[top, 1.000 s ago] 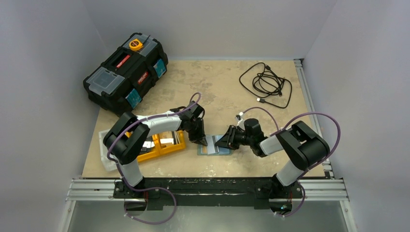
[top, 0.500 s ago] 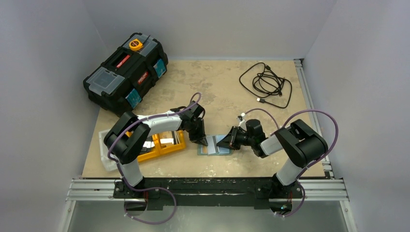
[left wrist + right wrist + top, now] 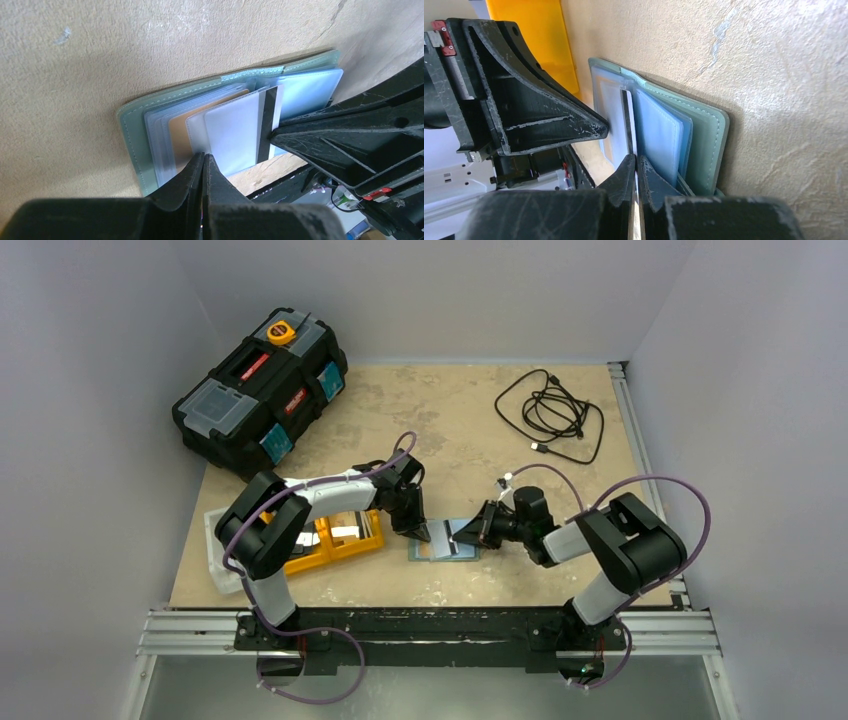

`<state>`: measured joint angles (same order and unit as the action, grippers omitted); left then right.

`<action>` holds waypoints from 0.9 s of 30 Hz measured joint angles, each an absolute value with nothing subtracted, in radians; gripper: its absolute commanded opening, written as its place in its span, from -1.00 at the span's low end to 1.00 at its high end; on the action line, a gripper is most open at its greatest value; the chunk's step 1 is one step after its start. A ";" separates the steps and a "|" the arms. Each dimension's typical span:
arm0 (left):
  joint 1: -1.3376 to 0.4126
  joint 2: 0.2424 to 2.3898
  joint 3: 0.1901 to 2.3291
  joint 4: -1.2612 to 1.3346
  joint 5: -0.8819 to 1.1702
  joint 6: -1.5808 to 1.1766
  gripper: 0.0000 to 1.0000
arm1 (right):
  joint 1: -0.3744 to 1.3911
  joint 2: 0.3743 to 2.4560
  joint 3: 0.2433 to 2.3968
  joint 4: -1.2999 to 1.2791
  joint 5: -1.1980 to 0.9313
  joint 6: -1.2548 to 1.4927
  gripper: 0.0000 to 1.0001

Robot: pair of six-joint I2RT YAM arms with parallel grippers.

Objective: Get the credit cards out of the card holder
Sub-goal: Remove the credit card from the card holder.

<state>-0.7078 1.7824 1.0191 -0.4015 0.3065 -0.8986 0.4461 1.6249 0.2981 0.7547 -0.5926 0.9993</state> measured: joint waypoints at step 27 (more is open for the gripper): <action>-0.707 1.796 1.039 -0.426 0.310 -0.897 -1.00 | 0.435 1.692 0.315 0.809 -0.637 0.972 -1.00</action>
